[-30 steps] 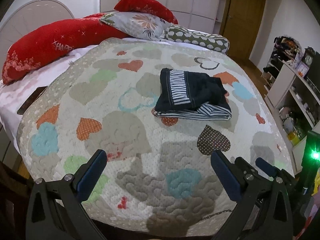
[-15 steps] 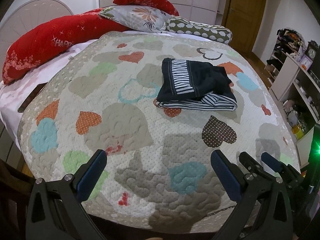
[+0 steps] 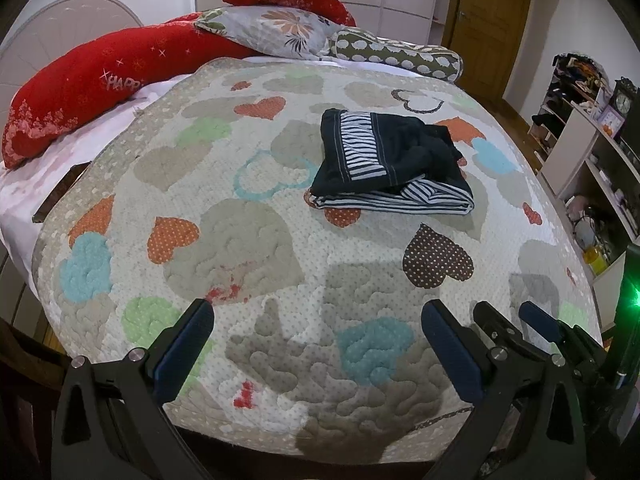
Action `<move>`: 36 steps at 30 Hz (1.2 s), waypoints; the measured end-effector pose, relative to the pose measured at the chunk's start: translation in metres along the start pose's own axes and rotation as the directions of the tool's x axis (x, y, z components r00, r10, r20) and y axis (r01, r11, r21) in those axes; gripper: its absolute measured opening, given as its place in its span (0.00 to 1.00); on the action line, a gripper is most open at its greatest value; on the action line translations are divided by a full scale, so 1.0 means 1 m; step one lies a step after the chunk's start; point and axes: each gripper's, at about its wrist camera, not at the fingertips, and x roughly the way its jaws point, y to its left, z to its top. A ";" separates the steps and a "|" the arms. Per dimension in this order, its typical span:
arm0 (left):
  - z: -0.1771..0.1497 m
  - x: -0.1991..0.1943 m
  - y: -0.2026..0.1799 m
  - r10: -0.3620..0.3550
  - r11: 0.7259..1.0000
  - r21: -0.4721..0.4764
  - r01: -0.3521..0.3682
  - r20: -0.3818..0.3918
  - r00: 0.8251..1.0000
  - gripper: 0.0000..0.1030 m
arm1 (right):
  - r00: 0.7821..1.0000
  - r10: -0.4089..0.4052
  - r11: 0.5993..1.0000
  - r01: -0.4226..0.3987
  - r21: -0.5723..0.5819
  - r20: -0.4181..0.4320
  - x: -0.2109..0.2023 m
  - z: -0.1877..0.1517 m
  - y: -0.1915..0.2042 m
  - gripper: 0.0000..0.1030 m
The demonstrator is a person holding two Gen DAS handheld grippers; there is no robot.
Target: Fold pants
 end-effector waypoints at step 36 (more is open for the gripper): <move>-0.010 0.082 0.034 -0.003 0.997 0.071 0.016 -0.168 0.986 1.00 | 0.998 0.059 0.993 -0.060 0.097 0.010 0.027 0.046 -0.032 0.70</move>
